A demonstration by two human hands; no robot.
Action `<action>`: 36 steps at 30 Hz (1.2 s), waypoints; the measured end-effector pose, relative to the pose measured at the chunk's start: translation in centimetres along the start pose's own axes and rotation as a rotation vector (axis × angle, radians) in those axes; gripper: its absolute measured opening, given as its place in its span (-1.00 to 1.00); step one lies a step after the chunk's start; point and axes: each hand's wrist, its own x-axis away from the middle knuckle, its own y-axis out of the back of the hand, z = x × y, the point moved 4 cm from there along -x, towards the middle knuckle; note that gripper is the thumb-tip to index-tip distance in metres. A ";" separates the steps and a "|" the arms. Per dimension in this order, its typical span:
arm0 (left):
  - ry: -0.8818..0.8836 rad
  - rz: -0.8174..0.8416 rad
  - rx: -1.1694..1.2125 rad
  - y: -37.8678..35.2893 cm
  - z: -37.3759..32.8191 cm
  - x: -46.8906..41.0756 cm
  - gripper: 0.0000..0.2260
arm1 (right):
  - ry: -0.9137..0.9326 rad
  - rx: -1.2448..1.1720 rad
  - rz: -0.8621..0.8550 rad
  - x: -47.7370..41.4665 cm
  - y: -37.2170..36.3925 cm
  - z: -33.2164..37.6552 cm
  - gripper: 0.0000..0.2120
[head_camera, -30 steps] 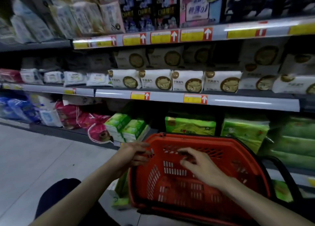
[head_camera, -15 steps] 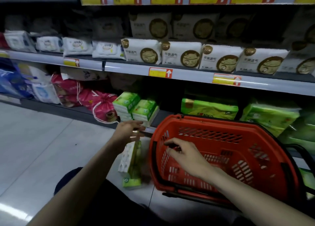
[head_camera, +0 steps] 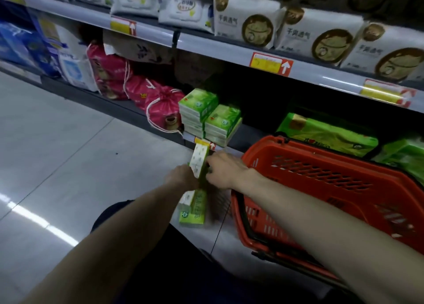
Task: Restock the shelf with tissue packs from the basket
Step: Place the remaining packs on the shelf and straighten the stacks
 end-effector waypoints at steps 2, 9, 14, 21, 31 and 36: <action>0.012 0.028 0.003 -2.7 0.3 -0.5 -0.45 | -0.017 0.088 0.071 -1.2 -1.0 0.5 -0.65; 0.084 0.082 0.228 -7.5 1.9 -4.4 -0.09 | -0.059 0.162 0.210 -2.7 -4.2 1.6 -0.63; 0.220 0.266 0.585 -8.9 1.7 -5.2 -0.17 | -0.031 0.157 0.197 -2.7 -4.0 1.1 -0.63; 0.198 0.162 0.429 -2.9 0.2 -2.9 -0.42 | -0.036 0.111 0.166 -2.7 -3.1 -0.3 -0.66; 0.236 0.016 1.023 5.9 3.0 0.4 -0.69 | -0.133 -0.172 -0.062 -2.8 -1.5 -1.3 -0.50; 0.189 -0.019 1.293 9.1 4.5 2.2 -0.77 | -0.234 -0.459 -0.024 -2.5 0.0 -1.8 -0.62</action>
